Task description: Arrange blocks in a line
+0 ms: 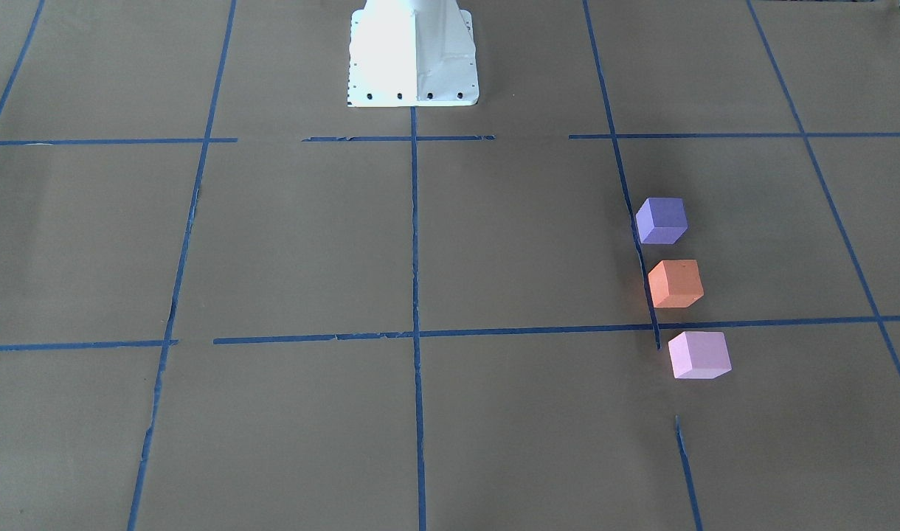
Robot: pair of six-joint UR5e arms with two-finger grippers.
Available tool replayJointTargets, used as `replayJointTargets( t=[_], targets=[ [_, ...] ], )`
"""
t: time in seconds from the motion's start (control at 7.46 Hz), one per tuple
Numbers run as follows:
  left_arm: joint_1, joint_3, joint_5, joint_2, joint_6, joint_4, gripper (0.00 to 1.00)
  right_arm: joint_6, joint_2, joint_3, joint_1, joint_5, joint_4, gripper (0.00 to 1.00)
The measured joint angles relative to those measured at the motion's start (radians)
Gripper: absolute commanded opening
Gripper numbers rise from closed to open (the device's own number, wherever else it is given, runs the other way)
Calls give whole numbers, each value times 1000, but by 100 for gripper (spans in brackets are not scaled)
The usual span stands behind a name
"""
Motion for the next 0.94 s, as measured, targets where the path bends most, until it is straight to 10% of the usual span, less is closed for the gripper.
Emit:
replayJointTargets(
  t=[0.94],
  targets=[
    [3,-8,12,-4,3,-5,100,0,0,0,0,0,1,100]
  ],
)
